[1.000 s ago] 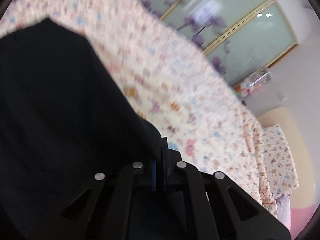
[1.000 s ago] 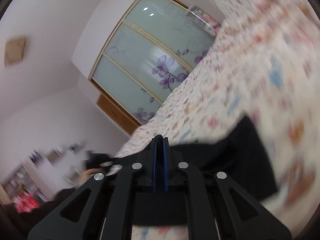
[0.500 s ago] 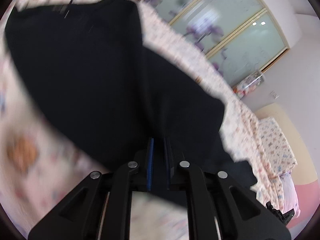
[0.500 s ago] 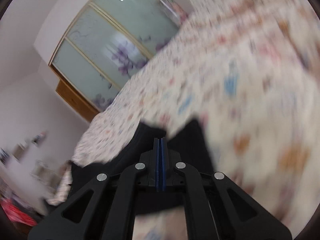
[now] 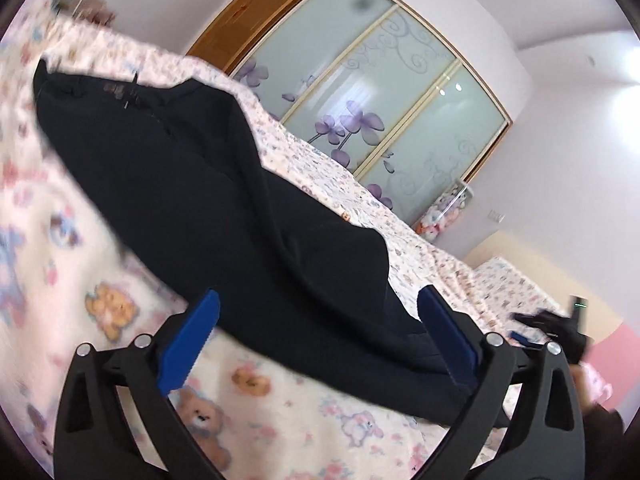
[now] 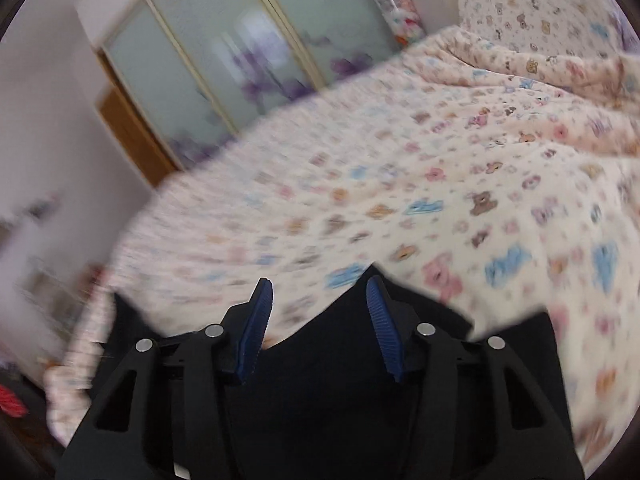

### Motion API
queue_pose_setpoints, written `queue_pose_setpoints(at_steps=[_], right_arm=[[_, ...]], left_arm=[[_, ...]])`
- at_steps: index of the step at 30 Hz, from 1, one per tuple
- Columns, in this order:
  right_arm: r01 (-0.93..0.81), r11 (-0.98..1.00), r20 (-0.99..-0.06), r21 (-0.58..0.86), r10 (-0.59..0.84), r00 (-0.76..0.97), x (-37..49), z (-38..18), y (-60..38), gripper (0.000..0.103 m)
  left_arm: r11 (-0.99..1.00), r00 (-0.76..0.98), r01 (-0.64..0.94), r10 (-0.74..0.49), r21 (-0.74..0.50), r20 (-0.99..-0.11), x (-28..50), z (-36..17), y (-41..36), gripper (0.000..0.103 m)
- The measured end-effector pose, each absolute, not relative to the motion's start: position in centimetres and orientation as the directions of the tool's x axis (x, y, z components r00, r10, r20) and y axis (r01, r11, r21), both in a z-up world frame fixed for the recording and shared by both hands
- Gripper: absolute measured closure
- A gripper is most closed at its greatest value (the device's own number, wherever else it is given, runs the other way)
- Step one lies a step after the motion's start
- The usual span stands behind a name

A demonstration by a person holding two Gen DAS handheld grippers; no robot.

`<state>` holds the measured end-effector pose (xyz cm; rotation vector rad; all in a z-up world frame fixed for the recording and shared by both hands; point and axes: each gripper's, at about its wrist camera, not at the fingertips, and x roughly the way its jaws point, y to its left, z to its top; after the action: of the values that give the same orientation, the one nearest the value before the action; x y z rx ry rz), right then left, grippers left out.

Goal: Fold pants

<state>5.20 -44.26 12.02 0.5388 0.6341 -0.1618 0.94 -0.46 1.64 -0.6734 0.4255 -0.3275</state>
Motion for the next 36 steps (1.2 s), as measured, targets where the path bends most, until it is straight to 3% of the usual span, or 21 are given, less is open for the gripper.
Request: queue_pose_setpoints(at_steps=[3, 7, 8, 9, 10, 21, 26, 31, 32, 33, 36], right_arm=[[0.378, 0.857, -0.693, 0.351, -0.034, 0.720, 9.9, 9.1, -44.5, 0.052], [0.453, 0.866, -0.796, 0.213, -0.115, 0.594, 13.2, 5.7, -44.3, 0.055], [0.451, 0.871, -0.806, 0.195, -0.120, 0.580, 13.8, 5.5, -44.1, 0.083], [0.428, 0.884, -0.808, 0.188, -0.108, 0.579, 13.8, 4.8, -43.8, 0.093], [0.406, 0.892, -0.794, 0.200, -0.096, 0.601, 13.3, 4.8, -43.6, 0.096], [0.281, 0.880, -0.522, 0.384, -0.044, 0.852, -0.6, 10.3, -45.2, 0.097], [0.306, 0.839, -0.505, 0.451, -0.043, 0.862, -7.4, 8.8, -45.3, 0.097], [0.393, 0.792, -0.586, 0.467, -0.055, 0.808, -12.0, 5.0, -44.1, 0.096], [0.411, 0.771, -0.605, 0.485, -0.043, 0.795, -12.6, 4.3, -44.0, 0.095], [0.423, 0.747, -0.613, 0.513, -0.026, 0.790, -13.2, 4.0, -44.2, 0.087], [0.430, 0.628, -0.591, 0.649, 0.060, 0.804, -14.6, 3.7, -44.9, 0.085]], left_arm=[[0.680, 0.844, 0.131, -0.458, -0.722, -0.279, 1.9, 0.3, 0.6, 0.004], [0.680, 0.830, 0.151, -0.481, -0.717, -0.282, 2.7, 0.3, -0.3, 0.002], [0.678, 0.827, 0.152, -0.486, -0.719, -0.283, 2.9, 0.4, -0.5, 0.002], [0.676, 0.823, 0.150, -0.490, -0.721, -0.288, 3.1, 0.3, -0.7, 0.002], [0.675, 0.820, 0.149, -0.492, -0.723, -0.291, 3.3, 0.3, -0.7, 0.002], [0.662, 0.824, 0.153, -0.495, -0.734, -0.275, 3.2, -0.1, 0.5, 0.002], [0.653, 0.828, 0.160, -0.497, -0.740, -0.260, 2.1, -0.5, 1.5, 0.002], [0.647, 0.828, 0.167, -0.501, -0.744, -0.251, 1.7, -0.6, 2.0, 0.002], [0.647, 0.828, 0.167, -0.502, -0.744, -0.250, 1.6, -0.6, 2.0, 0.002], [0.647, 0.828, 0.167, -0.502, -0.744, -0.250, 1.6, -0.6, 2.0, 0.002], [0.644, 0.827, 0.171, -0.506, -0.746, -0.247, 1.6, -0.6, 2.0, 0.002]])
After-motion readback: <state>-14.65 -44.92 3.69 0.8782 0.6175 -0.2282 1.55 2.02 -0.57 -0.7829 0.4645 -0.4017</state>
